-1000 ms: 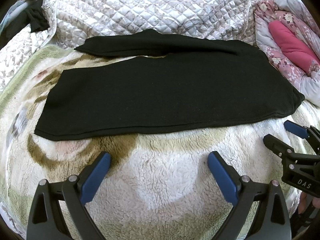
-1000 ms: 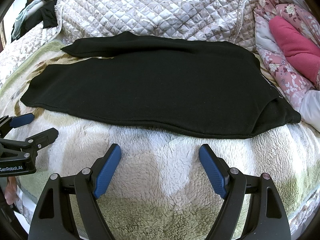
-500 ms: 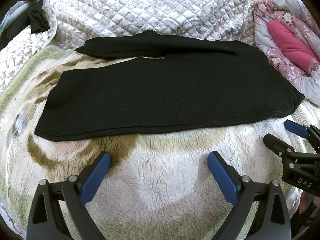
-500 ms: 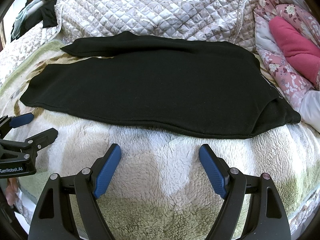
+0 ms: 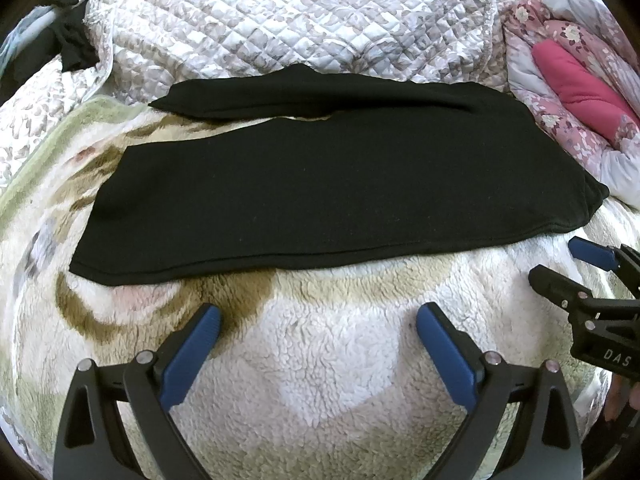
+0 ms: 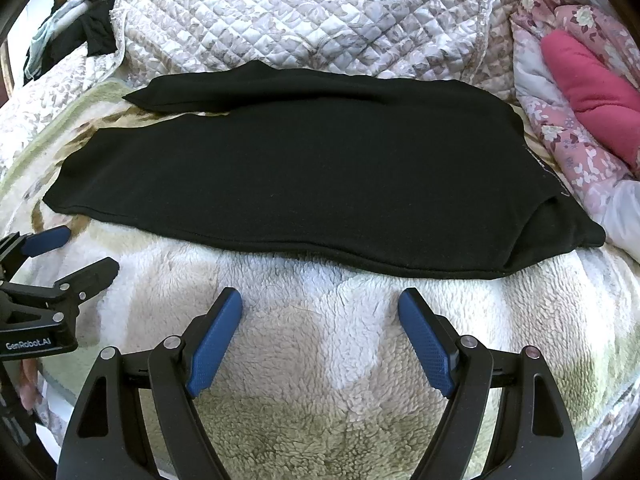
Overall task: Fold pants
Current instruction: 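Lower both grippers onto the pants waistband and close them on it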
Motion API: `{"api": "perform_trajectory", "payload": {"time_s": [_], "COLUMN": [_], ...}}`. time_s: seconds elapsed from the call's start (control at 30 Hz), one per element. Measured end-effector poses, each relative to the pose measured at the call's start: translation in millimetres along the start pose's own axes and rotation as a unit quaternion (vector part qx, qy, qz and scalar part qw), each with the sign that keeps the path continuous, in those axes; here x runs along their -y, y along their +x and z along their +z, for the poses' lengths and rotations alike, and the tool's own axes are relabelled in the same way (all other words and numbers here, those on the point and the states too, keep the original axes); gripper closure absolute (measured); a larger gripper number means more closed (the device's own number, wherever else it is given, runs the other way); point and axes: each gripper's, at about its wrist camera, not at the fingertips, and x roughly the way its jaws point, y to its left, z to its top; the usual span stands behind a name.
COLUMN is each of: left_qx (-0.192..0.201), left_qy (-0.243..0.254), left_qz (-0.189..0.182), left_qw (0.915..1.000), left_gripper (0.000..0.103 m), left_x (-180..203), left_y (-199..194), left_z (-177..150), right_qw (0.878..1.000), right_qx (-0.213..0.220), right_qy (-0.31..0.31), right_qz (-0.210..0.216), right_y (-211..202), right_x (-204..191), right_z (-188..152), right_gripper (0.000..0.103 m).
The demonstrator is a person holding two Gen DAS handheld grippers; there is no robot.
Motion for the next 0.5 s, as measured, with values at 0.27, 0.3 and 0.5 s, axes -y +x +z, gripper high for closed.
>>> {"api": "perform_trajectory", "payload": {"time_s": [0.27,0.3,0.5], "left_qx": [0.0,0.001,0.014], "left_qy": [0.001,0.0,-0.02], "left_qz": [-0.014,-0.015,-0.025], "left_qw": [0.9999,0.9999,0.9994], "left_gripper": [0.004,0.004,0.013], "left_x": [-3,-4,-13], "left_y": [-1,-2,-5], "left_z": [1,1,3], "right_qw": [0.999,0.999,0.997], "right_qx": [0.003,0.007,0.017], "right_qy": [0.036,0.042,0.077], "right_qz": [0.03,0.031,0.024], "right_y": [-6,-8,-12], "right_x": [12,15,34], "right_z": [3,3,6], "right_gripper": [0.023,0.023,0.023]}}
